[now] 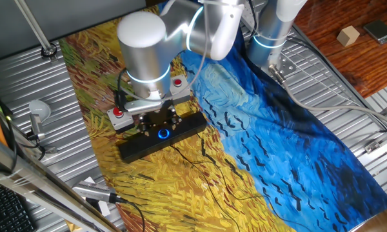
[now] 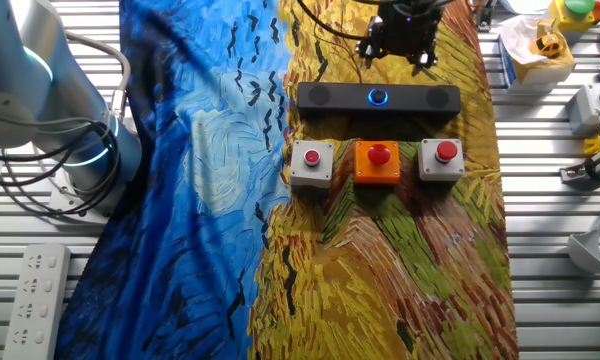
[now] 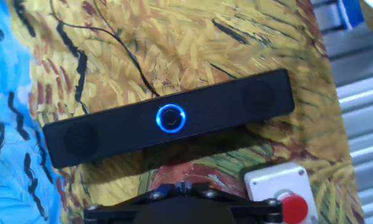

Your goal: Turn the knob to increase the volume of the speaker

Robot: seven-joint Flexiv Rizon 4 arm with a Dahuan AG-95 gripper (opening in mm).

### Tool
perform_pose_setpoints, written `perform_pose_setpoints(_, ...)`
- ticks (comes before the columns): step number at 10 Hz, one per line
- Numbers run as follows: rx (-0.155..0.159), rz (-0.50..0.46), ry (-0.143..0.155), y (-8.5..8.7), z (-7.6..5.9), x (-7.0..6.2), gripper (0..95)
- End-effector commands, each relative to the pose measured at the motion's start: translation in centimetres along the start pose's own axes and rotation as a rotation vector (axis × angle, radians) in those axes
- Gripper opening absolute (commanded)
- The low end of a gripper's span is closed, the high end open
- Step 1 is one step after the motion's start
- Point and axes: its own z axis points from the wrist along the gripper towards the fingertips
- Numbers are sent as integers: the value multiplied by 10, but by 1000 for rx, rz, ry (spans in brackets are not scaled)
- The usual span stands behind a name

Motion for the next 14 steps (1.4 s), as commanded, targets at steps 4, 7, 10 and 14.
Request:
perform_pose_setpoints(4,7,-25,25,0,0,0,950)
perform_pose_setpoints(7,15,37,31,0,0,0,950)
perform_pose_setpoints(10,19,63,27,0,0,0,760)
perform_pose_setpoints(14,22,35,41,0,2,4,760)
